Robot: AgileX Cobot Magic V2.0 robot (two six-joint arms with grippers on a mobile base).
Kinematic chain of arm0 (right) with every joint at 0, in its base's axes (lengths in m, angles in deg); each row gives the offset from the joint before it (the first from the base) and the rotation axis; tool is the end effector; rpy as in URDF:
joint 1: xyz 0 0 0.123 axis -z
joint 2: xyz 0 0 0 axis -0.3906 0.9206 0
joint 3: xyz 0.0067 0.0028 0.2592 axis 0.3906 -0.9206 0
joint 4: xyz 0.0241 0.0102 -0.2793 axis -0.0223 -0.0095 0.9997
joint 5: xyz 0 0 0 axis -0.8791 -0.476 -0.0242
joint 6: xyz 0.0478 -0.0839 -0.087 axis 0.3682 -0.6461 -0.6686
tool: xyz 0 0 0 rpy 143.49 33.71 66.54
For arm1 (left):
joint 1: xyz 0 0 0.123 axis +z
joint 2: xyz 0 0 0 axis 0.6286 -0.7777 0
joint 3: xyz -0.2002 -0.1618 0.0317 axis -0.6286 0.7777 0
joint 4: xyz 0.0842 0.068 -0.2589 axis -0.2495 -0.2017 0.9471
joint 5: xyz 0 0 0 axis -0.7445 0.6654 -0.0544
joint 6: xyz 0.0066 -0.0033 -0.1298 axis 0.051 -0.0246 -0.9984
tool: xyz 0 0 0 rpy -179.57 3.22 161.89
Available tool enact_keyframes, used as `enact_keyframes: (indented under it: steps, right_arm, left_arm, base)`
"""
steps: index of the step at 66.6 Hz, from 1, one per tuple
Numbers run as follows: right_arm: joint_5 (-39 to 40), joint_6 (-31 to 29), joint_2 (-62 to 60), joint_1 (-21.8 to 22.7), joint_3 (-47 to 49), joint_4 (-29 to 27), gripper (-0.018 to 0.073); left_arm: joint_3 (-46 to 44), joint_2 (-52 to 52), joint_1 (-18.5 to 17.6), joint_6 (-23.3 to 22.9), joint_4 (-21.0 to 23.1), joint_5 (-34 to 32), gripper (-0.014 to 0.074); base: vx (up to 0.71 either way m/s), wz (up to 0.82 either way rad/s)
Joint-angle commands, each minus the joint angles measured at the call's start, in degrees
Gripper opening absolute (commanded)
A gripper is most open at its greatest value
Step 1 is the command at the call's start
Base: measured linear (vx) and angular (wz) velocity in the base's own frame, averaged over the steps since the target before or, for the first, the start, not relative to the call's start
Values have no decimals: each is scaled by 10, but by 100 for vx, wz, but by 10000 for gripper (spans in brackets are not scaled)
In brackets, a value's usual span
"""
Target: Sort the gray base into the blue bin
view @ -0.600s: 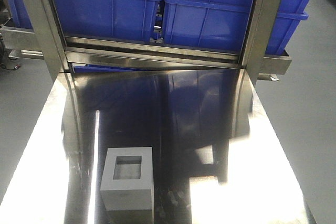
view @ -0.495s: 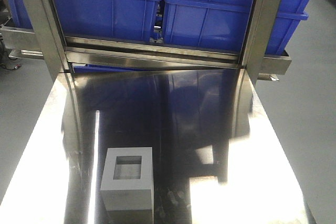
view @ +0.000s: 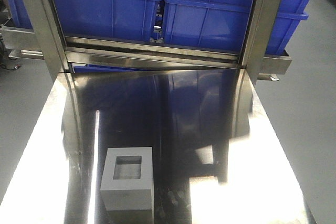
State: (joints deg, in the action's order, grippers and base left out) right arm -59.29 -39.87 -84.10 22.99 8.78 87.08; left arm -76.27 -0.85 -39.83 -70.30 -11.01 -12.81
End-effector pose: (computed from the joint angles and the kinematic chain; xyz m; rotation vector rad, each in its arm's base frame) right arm 0.1495 -0.0012 0.1808 -0.0302 1.6949 -0.0397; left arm 0.1509 -0.0022 0.1966 -0.0266 1.5815 -0.0475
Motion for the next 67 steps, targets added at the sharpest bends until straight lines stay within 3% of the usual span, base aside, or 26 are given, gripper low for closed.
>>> enact_keyframes:
  steps: [1,51,67]
  right_arm:
    - [41,-7,-4,3,-3,5,-5]
    - [42,-7,-4,3,-3,5,-5]
    - [42,-7,-4,3,-3,5,-5]
  left_arm:
    - [-7,9,-4,-5,4,-41,-7]
    - [-7,9,-4,-5,0,-42,-7]
    - [-59,-2,-4,-5,12,-48,-7]
  base:
    - [0,0]
    - [0,0]
    - [0,0]
